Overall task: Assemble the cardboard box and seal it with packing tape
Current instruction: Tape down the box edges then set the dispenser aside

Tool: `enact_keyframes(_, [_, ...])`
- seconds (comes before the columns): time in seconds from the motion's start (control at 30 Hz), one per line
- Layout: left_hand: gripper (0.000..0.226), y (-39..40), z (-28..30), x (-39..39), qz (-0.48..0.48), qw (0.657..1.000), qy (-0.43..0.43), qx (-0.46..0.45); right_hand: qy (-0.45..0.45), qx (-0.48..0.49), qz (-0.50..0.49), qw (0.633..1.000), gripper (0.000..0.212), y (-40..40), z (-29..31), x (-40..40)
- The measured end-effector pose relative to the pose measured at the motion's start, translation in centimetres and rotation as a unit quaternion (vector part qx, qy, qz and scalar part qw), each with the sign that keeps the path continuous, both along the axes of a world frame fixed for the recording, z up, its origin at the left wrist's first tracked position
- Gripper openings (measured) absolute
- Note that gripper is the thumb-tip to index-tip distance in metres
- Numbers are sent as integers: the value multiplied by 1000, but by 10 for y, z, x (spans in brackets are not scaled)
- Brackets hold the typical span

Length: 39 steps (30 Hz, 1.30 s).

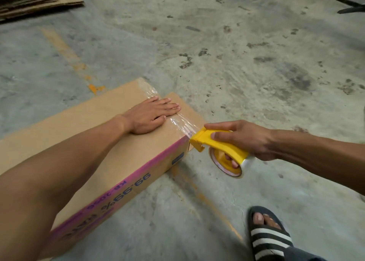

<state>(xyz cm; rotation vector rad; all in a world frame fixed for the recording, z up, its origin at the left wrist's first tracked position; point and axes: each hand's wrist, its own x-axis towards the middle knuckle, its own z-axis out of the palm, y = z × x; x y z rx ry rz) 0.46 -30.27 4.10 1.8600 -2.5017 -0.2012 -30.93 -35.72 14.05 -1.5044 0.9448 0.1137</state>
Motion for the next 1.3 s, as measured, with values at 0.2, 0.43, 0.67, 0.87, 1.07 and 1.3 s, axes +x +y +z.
enact_keyframes(0.2, [54,2,-3,-8,28,1000,7,-1,20,14,-13,1000,40,-2,-13,0])
enact_keyframes(0.43, [74,13,-6,-37,106,994,-12,-5,31,65,-46,996,36,-10,-31,14])
enact_keyframes(0.67, [80,17,-5,-46,126,992,3,-3,114,110,-48,986,50,-26,-38,37])
enact_keyframes(0.87, [78,17,-3,-51,126,992,-3,-6,173,101,1,980,50,-38,-33,42])
enact_keyframes(1.07, [73,22,-3,-62,122,991,-35,-35,191,-107,107,970,43,-32,-25,53])
enact_keyframes(1.3, [67,23,1,-58,153,988,-21,-7,201,-177,146,952,42,-35,-23,70])
